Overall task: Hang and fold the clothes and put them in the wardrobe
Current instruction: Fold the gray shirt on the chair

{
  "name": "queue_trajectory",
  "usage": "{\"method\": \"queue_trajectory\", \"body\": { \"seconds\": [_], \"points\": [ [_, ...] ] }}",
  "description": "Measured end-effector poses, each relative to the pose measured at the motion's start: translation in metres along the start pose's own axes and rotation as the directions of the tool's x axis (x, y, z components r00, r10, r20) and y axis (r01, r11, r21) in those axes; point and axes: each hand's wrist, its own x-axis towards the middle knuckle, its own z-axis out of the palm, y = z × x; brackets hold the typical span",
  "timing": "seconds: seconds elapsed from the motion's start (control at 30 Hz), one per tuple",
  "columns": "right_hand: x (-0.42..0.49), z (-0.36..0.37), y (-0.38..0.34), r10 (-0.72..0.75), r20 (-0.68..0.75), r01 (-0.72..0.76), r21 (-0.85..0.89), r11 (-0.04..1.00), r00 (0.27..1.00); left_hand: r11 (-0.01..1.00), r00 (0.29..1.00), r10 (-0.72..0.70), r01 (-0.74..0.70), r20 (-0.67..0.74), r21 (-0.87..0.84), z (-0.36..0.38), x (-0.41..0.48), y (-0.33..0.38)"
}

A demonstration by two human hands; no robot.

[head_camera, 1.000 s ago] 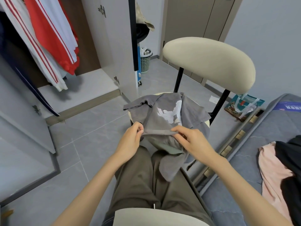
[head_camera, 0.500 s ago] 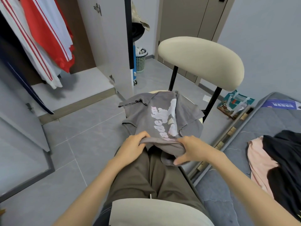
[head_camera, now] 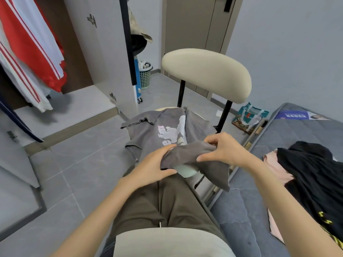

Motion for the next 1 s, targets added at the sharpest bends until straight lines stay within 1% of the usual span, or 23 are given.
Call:
{"method": "queue_trajectory", "body": {
  "seconds": [0.03, 0.1, 0.13, 0.2, 0.27, 0.3, 0.33, 0.37, 0.4, 0.47, 0.53, 0.6, 0.7, 0.8, 0.87, 0.93, 0.97, 1.0],
  "points": [
    [-0.001, 0.001, -0.001, -0.013, 0.032, 0.013, 0.009, 1.000, 0.999, 0.996, 0.999, 0.047, -0.048, -0.007, -0.080, 0.004, 0.007, 0.014],
    [-0.004, -0.002, 0.003, -0.024, 0.049, 0.020, 0.075, 0.997, 0.999, 0.983, 0.997, 0.071, -0.076, -0.039, -0.167, 0.013, 0.021, 0.033],
    [-0.007, -0.005, 0.007, -0.014, 0.027, 0.011, 0.104, 0.994, 1.000, 0.987, 0.997, 0.072, -0.077, -0.041, -0.138, 0.016, 0.026, 0.039],
    [-0.012, -0.007, 0.020, 0.030, -0.062, -0.022, 0.126, 0.992, 0.998, 0.995, 0.997, 0.070, -0.072, -0.028, -0.067, 0.021, 0.032, 0.045],
    [-0.018, -0.001, 0.038, 0.093, -0.151, -0.069, 0.158, 0.985, 0.984, 0.993, 0.999, 0.047, -0.050, -0.026, -0.106, 0.027, 0.029, 0.045],
    [-0.021, 0.005, 0.047, 0.142, -0.162, -0.108, 0.202, 0.973, 0.977, 0.990, 0.999, 0.031, -0.034, -0.021, -0.139, 0.031, 0.027, 0.044],
    [-0.025, 0.013, 0.056, 0.196, -0.130, -0.156, 0.268, 0.951, 0.972, 0.986, 1.000, 0.014, -0.016, -0.015, -0.168, 0.034, 0.023, 0.042],
    [-0.030, 0.023, 0.064, 0.238, -0.058, -0.208, 0.316, 0.926, 0.970, 0.982, 1.000, -0.005, 0.003, -0.013, -0.188, 0.036, 0.020, 0.040],
    [-0.033, 0.035, 0.073, 0.265, 0.032, -0.261, 0.318, 0.912, 0.964, 0.979, 0.999, -0.038, 0.035, -0.013, -0.202, 0.038, 0.016, 0.038],
    [-0.038, 0.060, 0.087, 0.308, 0.187, -0.347, 0.234, 0.908, 0.933, 0.962, 0.994, -0.106, 0.096, -0.026, -0.256, 0.039, 0.012, 0.034],
    [-0.039, 0.082, 0.096, 0.335, 0.234, -0.385, 0.214, 0.898, 0.913, 0.937, 0.987, -0.156, 0.132, -0.049, -0.324, 0.038, 0.009, 0.031],
    [-0.038, 0.095, 0.100, 0.361, 0.286, -0.432, 0.245, 0.868, 0.888, 0.919, 0.982, -0.175, 0.139, -0.065, -0.369, 0.036, 0.004, 0.030],
    [-0.038, 0.095, 0.099, 0.366, 0.451, -0.504, 0.233, 0.832, 0.814, 0.880, 0.967, -0.243, 0.187, -0.076, -0.437, 0.034, -0.001, 0.024],
    [-0.038, 0.094, 0.099, 0.328, 0.471, -0.457, 0.190, 0.869, 0.819, 0.783, 0.927, -0.369, 0.269, -0.071, -0.560, 0.033, -0.003, 0.016],
    [-0.038, 0.096, 0.097, 0.301, 0.488, -0.416, 0.145, 0.898, 0.819, 0.769, 0.899, -0.432, 0.328, -0.069, -0.549, 0.032, -0.002, 0.011],
    [-0.037, 0.098, 0.094, 0.277, 0.485, -0.361, 0.086, 0.929, 0.829, 0.748, 0.880, -0.473, 0.380, -0.036, -0.545, 0.032, 0.000, 0.007],
    [-0.035, 0.098, 0.093, 0.276, 0.455, -0.335, 0.052, 0.941, 0.847, 0.701, 0.871, -0.492, 0.398, 0.003, -0.592, 0.033, 0.000, 0.006],
    [-0.034, 0.096, 0.093, 0.279, 0.404, -0.313, 0.019, 0.950, 0.871, 0.623, 0.860, -0.507, 0.405, 0.049, -0.670, 0.033, 0.000, 0.005]
  ]
}}
